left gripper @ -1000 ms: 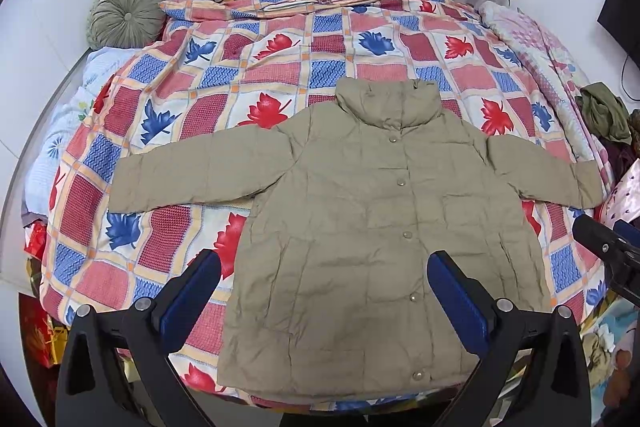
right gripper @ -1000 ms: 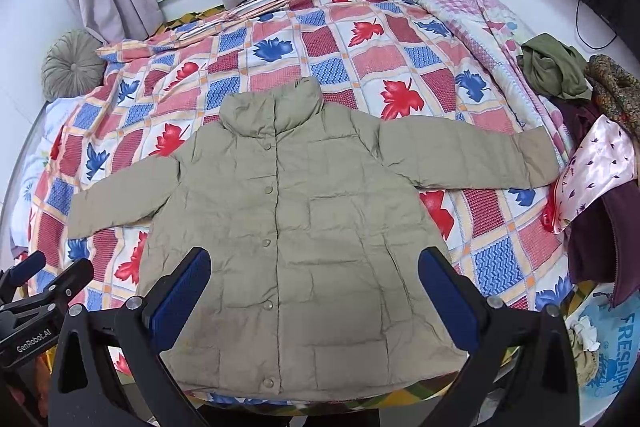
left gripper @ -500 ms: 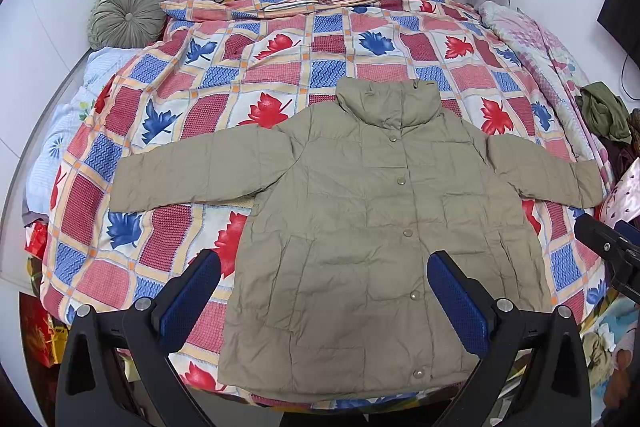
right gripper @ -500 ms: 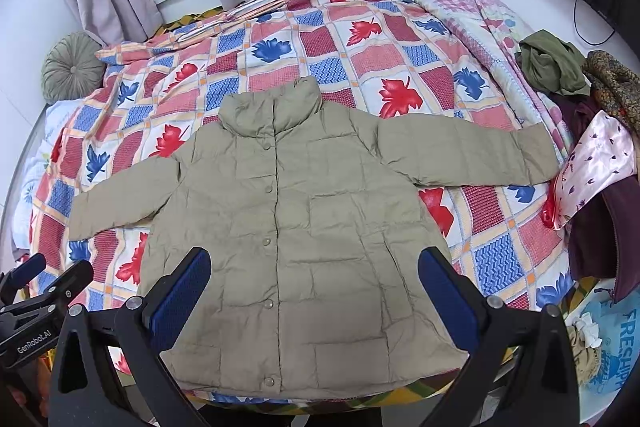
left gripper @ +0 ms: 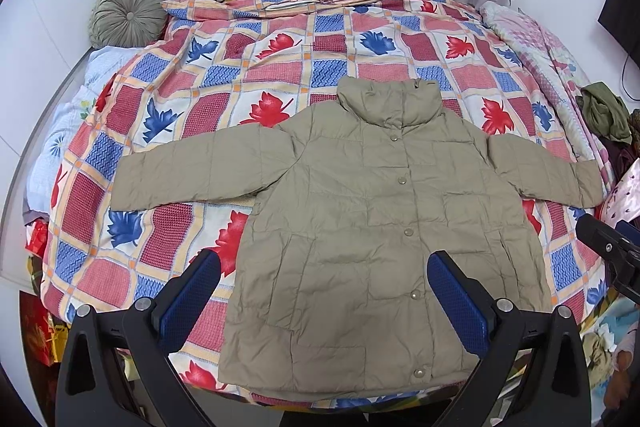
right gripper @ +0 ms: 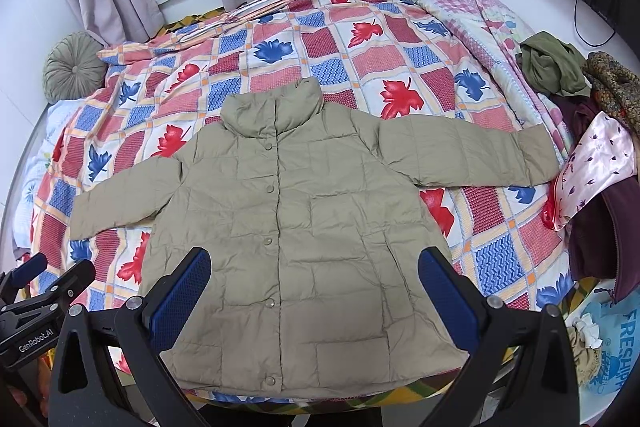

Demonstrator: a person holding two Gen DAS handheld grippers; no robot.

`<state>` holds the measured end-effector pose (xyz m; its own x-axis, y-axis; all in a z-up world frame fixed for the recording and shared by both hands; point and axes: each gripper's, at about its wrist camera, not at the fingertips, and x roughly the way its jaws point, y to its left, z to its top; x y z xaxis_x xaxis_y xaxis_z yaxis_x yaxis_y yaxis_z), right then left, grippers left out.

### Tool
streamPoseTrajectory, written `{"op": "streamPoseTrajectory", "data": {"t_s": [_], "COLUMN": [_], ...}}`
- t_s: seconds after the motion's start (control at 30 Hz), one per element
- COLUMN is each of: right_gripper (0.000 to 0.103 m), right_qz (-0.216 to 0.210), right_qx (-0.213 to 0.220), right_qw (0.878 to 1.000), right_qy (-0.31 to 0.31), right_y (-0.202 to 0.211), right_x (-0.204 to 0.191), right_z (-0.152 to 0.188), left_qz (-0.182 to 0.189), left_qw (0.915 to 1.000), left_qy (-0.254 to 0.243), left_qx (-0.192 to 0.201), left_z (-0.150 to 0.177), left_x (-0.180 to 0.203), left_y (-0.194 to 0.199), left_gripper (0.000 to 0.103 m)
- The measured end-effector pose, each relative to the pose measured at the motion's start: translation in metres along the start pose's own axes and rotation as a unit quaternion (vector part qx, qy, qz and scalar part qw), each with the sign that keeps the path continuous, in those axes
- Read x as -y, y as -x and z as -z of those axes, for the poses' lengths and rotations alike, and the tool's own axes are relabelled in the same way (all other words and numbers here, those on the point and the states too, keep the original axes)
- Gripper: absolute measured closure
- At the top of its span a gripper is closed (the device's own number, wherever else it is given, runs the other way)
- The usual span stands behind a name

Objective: Fold large clothes

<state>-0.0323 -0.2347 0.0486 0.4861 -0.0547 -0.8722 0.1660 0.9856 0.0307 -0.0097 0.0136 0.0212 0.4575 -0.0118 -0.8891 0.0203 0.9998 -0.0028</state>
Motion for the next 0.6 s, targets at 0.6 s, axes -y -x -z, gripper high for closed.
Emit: {"op": "streamPoseTrajectory", "data": {"t_s": [0.6], "right_gripper": [0.0], "right_qz": [-0.001], "right_qx": [0.001], "right_qw": [1.0], "right_qy": [0.0], "right_y": [-0.0001], "right_x": [0.0008], "right_z": [0.001], "left_qz": [0.0], "left_qw": [1.0], "left_qy": [0.0], "left_qx": [0.0], "left_z": [0.0003], "left_x": [0.0005], "left_y": [0.0008], "left_gripper": [0.0]}}
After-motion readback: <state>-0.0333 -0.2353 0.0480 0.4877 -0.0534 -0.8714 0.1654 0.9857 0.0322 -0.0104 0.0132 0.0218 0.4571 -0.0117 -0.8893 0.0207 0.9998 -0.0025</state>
